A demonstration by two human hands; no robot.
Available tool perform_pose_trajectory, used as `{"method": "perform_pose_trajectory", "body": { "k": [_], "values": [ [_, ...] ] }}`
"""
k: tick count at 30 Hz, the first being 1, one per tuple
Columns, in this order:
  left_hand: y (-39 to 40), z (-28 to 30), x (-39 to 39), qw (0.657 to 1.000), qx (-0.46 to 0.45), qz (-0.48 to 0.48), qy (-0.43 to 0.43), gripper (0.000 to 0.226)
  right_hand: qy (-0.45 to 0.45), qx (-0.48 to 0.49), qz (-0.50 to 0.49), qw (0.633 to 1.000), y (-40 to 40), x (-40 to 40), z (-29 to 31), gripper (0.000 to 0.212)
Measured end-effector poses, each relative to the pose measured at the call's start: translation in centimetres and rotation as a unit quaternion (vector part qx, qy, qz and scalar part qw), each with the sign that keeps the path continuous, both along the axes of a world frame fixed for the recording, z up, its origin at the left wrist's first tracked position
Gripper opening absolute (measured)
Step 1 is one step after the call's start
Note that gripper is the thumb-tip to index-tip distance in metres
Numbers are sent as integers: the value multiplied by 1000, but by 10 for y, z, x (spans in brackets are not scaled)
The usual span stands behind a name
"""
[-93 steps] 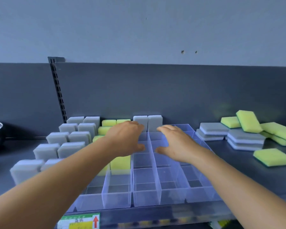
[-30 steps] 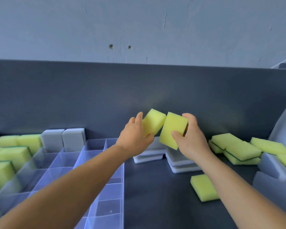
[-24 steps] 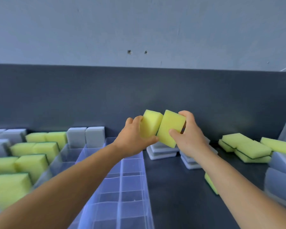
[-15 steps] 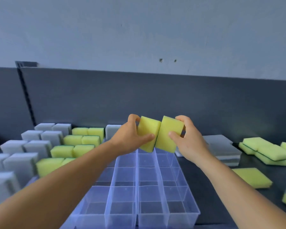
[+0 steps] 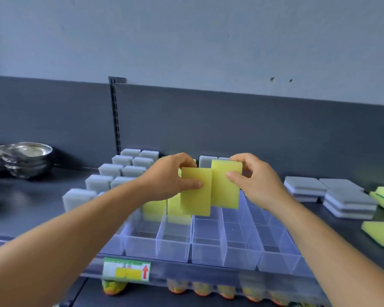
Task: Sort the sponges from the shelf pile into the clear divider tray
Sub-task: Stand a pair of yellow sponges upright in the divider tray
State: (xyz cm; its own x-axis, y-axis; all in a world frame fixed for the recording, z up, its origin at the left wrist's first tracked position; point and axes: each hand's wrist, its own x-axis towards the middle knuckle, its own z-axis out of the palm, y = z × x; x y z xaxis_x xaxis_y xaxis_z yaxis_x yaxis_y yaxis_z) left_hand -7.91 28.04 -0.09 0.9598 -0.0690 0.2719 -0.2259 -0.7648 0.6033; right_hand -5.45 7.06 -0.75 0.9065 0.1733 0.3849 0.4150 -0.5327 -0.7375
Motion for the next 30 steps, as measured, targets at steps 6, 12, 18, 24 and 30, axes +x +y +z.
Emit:
{"method": "perform_pose_trajectory", "body": {
  "k": [6, 12, 18, 24, 30],
  "values": [
    [44, -2, -26, 999, 27, 28, 10, 44, 18, 6, 33, 999, 38, -15, -6, 17],
    [69, -10, -42, 995, 93, 36, 16, 43, 47, -27, 58, 997, 65, -25, -23, 25],
    [79, -15, -43, 991, 126, 36, 3, 42, 55, -66, 42, 995, 78, -28, -31, 34],
    [80, -22, -43, 974, 222, 52, 7, 41, 4, -131, 35, 991, 82, -32, -36, 33],
    [68, -31, -47, 928, 370, 53, -1, 44, -28, -236, 41, 970, 88, -38, -46, 31]
  ]
}}
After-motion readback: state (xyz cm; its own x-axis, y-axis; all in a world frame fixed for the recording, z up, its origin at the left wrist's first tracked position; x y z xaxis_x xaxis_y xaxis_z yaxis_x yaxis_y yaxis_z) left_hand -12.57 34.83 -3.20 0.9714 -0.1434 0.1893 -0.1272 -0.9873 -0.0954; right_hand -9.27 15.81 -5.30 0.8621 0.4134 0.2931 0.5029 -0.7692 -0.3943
